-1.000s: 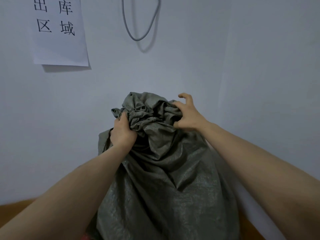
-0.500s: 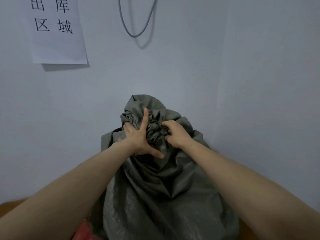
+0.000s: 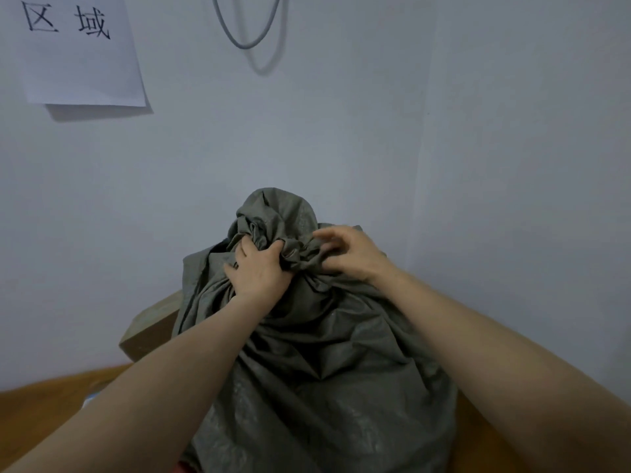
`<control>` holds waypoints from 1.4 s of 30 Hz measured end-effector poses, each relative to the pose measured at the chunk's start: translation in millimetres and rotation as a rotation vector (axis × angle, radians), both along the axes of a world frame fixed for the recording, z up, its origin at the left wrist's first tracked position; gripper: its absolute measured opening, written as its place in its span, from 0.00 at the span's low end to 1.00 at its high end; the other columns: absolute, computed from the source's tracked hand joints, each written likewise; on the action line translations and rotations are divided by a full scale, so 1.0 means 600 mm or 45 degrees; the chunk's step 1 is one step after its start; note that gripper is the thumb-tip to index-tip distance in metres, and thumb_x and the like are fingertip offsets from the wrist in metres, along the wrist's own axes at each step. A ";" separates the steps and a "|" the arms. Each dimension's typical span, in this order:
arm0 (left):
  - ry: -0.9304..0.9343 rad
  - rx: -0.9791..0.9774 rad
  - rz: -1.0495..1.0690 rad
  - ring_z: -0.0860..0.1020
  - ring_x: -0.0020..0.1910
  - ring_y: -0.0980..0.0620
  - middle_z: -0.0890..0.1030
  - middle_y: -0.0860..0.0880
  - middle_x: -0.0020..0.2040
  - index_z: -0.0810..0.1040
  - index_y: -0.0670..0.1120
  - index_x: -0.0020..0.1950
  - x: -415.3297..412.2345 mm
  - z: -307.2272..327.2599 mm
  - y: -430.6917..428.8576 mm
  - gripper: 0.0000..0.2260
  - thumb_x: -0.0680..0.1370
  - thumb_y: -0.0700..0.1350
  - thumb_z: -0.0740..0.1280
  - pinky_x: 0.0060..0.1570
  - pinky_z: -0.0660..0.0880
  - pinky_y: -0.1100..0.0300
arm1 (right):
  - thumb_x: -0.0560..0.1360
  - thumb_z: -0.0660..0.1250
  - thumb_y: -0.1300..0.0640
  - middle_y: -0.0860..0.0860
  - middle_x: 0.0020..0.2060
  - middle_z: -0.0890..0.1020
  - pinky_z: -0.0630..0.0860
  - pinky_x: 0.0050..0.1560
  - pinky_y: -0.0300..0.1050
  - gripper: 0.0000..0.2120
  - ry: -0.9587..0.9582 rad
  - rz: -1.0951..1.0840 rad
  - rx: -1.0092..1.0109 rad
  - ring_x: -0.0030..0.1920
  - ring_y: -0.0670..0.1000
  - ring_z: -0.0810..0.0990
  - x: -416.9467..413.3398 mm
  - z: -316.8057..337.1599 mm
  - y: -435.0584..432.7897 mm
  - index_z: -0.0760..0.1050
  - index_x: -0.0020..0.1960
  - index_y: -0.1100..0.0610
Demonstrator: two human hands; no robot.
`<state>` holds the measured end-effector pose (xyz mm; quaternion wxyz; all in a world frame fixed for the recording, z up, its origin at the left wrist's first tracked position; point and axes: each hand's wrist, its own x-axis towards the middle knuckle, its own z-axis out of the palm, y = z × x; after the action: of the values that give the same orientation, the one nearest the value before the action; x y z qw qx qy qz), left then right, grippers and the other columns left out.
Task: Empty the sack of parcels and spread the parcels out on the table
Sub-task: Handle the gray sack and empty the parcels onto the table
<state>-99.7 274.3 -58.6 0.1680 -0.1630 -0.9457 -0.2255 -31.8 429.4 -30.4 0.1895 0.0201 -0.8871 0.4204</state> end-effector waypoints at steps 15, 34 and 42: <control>-0.112 0.395 -0.052 0.66 0.67 0.36 0.63 0.38 0.70 0.71 0.54 0.68 -0.020 0.018 -0.022 0.28 0.71 0.62 0.69 0.65 0.68 0.40 | 0.65 0.78 0.57 0.58 0.75 0.57 0.61 0.72 0.55 0.63 -0.609 -0.386 0.004 0.73 0.60 0.61 -0.001 -0.137 0.084 0.29 0.75 0.51; 0.131 0.840 -0.168 0.68 0.66 0.40 0.65 0.40 0.69 0.75 0.51 0.63 -0.023 0.116 -0.033 0.21 0.74 0.57 0.69 0.65 0.66 0.53 | 0.74 0.56 0.69 0.66 0.58 0.77 0.70 0.54 0.49 0.15 0.128 -0.657 0.368 0.59 0.63 0.75 -0.053 0.058 0.100 0.73 0.59 0.66; 0.229 0.923 -0.244 0.68 0.66 0.43 0.67 0.41 0.67 0.75 0.49 0.62 -0.022 0.143 -0.029 0.20 0.74 0.57 0.69 0.66 0.67 0.53 | 0.73 0.55 0.71 0.66 0.58 0.73 0.68 0.52 0.46 0.17 0.228 -0.699 0.431 0.58 0.64 0.73 -0.047 0.107 0.107 0.71 0.60 0.65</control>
<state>-112.6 257.2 27.1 0.2753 -0.1999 -0.7664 -0.5448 -59.7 493.6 33.8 0.3671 -0.1515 -0.8964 0.1968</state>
